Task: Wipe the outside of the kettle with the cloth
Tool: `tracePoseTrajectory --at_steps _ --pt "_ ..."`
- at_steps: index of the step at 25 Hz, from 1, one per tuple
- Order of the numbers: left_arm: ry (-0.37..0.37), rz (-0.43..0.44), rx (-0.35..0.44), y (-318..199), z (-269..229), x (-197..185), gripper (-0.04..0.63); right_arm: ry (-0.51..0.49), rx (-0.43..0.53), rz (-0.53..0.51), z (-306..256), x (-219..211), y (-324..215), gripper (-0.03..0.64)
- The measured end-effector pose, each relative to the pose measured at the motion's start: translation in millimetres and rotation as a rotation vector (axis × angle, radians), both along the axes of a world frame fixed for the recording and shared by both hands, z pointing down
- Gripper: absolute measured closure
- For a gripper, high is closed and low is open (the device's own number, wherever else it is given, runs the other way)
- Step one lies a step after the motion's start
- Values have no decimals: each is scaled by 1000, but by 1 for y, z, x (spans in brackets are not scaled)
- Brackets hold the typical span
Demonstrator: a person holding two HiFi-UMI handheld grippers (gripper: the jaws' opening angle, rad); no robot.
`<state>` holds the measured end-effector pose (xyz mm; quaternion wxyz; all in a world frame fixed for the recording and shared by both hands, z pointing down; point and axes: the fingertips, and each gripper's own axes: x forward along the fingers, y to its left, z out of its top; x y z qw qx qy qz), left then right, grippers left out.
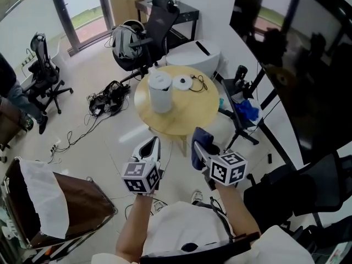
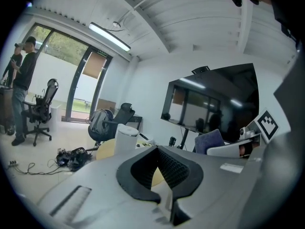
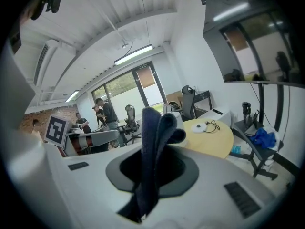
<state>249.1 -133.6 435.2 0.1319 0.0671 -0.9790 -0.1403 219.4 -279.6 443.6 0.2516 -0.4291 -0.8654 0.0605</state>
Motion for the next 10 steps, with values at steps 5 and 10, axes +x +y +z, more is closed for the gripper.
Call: tracePoseTrajectory --at_steps 5,10 --pt "-81 2 -39 -3 -13 -1 591 15 -7 -37 6 1 11 551" --pt "-161 -3 -37 -1 -31 1 591 23 -14 -29 9 -5 9 551"
